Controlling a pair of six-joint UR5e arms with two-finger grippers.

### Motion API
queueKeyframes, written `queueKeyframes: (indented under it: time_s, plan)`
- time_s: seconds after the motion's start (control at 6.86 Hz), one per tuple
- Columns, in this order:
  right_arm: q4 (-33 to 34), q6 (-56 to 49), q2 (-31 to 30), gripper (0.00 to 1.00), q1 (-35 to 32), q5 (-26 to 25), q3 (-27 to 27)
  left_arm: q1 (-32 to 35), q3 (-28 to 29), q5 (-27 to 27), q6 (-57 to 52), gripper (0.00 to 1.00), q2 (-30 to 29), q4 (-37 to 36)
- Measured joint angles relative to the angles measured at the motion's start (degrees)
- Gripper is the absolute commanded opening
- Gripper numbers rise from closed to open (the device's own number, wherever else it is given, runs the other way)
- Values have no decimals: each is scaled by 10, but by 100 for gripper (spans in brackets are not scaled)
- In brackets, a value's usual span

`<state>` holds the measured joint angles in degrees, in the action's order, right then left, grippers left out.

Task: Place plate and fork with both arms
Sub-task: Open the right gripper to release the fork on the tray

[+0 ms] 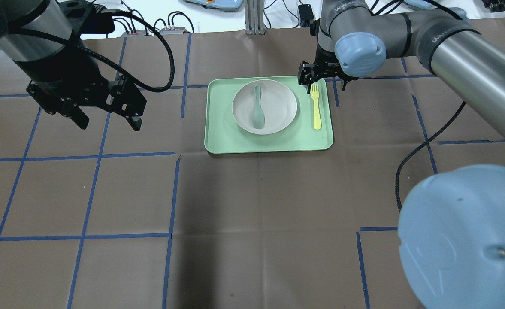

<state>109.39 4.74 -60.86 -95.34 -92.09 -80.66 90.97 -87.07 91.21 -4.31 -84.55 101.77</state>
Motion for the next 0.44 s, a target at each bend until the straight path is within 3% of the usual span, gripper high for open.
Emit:
queueKeyframes:
  time_s: [0.44]
  plan:
    - [-111,-11,-88,100,9,-1,-6,0,-2,18,4,100,-1,-37]
